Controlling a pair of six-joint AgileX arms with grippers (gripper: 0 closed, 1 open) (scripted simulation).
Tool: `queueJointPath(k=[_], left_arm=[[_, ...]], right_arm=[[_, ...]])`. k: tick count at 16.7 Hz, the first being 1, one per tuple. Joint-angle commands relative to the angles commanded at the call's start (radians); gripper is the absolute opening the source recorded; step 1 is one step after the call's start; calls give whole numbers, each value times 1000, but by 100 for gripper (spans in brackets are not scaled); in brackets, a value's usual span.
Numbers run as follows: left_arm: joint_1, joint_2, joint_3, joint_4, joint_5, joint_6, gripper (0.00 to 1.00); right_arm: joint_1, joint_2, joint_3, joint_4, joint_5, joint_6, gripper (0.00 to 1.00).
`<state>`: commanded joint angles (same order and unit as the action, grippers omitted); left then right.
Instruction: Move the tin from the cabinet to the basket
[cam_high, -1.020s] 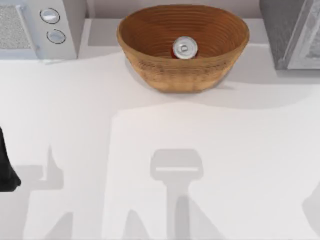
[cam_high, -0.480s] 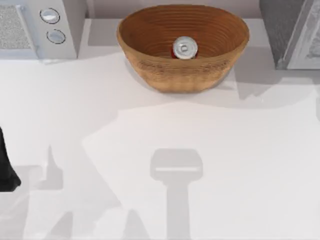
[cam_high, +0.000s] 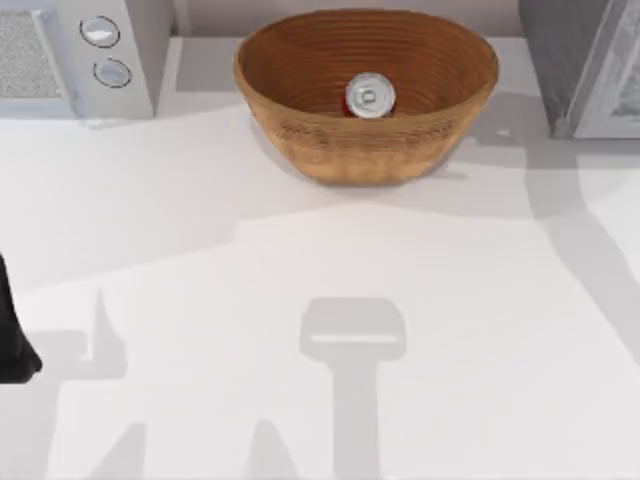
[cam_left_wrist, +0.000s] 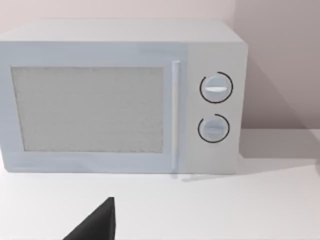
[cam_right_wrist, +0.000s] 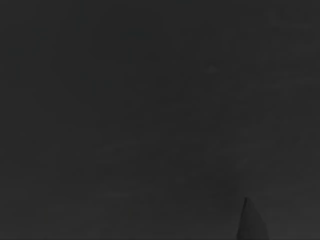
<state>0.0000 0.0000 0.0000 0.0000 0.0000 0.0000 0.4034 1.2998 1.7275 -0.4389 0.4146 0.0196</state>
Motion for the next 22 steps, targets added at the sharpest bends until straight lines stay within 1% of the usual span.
queueJointPath(k=[1,3,6,7,16,22], left_arm=[[0,0,0,0,0,0,100],[0,0,0,0,0,0,100],[0,0,0,0,0,0,100],[0,0,0,0,0,0,100],[0,0,0,0,0,0,100],[0,0,0,0,0,0,100]], right_arm=[[23,-4,-3,0,23,0,100],[39,-7,-6,0,39,0,100],[39,-7,-6,0,39,0,100],[16,-29,2,-7,58,-13,100],[-65,118,104,37,-21,-11,100],[-60,92,84,40,-22,-13,100]])
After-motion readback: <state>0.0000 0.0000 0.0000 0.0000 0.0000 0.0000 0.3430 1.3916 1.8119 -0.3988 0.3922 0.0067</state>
